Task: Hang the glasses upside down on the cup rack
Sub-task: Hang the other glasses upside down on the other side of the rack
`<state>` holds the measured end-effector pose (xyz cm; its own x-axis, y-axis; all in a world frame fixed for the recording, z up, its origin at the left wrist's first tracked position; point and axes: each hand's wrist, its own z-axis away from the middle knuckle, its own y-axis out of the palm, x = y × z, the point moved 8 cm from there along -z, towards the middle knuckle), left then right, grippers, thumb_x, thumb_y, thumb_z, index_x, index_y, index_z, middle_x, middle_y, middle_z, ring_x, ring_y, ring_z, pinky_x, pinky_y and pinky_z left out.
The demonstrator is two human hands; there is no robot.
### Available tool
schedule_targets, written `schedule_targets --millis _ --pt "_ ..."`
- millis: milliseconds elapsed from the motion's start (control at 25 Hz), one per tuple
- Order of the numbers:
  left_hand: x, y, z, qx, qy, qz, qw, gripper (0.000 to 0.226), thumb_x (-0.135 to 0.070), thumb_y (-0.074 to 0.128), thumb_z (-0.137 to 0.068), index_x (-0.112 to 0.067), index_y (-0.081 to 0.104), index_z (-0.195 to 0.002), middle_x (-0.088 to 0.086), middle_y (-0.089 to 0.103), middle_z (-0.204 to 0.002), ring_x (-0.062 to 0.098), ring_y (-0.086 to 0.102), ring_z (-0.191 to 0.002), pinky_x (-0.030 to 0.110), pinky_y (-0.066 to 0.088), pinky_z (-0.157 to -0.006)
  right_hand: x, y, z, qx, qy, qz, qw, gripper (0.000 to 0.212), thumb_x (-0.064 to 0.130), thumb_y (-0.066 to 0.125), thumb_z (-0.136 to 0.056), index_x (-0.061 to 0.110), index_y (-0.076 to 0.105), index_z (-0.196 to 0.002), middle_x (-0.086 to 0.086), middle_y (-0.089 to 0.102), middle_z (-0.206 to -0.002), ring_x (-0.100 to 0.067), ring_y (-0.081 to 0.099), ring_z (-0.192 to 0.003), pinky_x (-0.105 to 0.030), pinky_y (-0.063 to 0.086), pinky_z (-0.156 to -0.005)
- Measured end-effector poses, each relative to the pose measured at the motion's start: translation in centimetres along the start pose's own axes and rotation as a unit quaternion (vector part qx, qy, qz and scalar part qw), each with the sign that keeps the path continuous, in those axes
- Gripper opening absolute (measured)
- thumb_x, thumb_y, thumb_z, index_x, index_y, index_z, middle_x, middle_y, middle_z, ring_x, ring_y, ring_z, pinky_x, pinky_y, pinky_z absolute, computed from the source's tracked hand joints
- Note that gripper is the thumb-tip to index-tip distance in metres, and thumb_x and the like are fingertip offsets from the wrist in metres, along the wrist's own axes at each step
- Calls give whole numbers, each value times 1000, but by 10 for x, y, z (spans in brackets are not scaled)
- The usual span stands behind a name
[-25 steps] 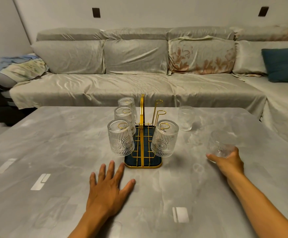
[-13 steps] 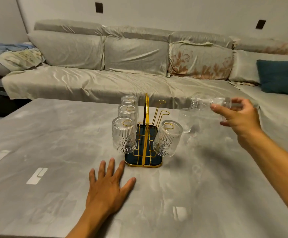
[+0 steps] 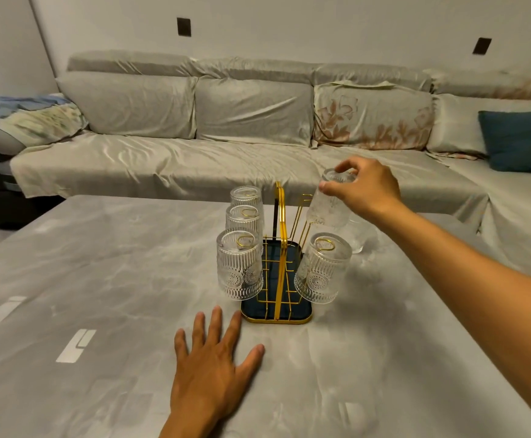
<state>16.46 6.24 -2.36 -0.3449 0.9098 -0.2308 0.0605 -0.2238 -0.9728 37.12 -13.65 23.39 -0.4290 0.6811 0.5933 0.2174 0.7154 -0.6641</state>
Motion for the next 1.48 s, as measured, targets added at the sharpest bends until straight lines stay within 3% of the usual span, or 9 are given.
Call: schedule_targets --millis 320,600,960,1080,1200,1280,1360,1480 --pt "-1 -4 3 -1 -1 -2 1000 88 -89 -9 -68 -49 -14 -146 -4 -19 -161 24 -22 -147 55 -14 -116 -7 47 16 89 -16 67 994 48 40 82 -63 28 63 -105 -5 65 -116 -25 59 -102 -39 53 -80" --pt "-4 -5 2 4 -2 -6 1000 90 -89 -11 -66 -49 -15 -146 -4 -20 -161 24 -22 -147 56 -13 -116 -13 63 11 135 57 80 986 41 27 84 -60 24 62 -94 -1 59 -102 -23 55 -90 -33 46 -68" --pt "-4 -2 2 9 -5 -7 1000 90 -89 -11 -66 -49 -17 -146 -5 -21 -161 23 -23 -146 55 -14 -116 -24 72 14 191 57 47 979 30 32 76 -74 23 61 -99 3 54 -96 -20 54 -91 -36 47 -74" --pt "-4 -4 4 -3 1 -9 1000 86 -87 -8 -70 -48 -15 -146 -5 -17 -162 23 -21 -147 53 -14 -116 -50 41 14 107 81 -20 991 19 38 70 -78 23 67 -90 5 64 -88 -17 59 -83 -33 47 -70" --pt "-5 -5 5 -13 2 -9 1000 82 -86 -7 -73 -50 -14 -146 -5 -16 -162 22 -20 -148 53 -12 -117 -116 17 21 -1 172 -75 982 7 29 66 -78 24 65 -82 0 70 -89 -17 61 -76 -37 53 -69" --pt "-4 -5 4 -20 2 -8 1000 81 -86 -7 -72 -52 -16 -145 -6 -16 -162 21 -20 -147 52 -12 -117 -169 28 32 -4 269 -128 955 17 24 69 -76 20 63 -92 -5 67 -100 -21 61 -81 -42 57 -74" --pt "-3 -5 4 -21 2 -8 1000 80 -87 -7 -71 -53 -19 -143 -8 -18 -161 19 -22 -147 51 -14 -117 -207 51 38 22 331 -153 931 45 25 73 -75 18 56 -115 -8 61 -116 -27 60 -94 -41 56 -74" --pt "-2 -5 3 -22 1 -12 1000 79 -87 -7 -72 -54 -19 -142 -10 -20 -160 18 -25 -146 50 -17 -116 -230 90 30 20 336 -198 921 77 26 79 -69 22 40 -136 -8 51 -133 -27 56 -103 -41 54 -81"
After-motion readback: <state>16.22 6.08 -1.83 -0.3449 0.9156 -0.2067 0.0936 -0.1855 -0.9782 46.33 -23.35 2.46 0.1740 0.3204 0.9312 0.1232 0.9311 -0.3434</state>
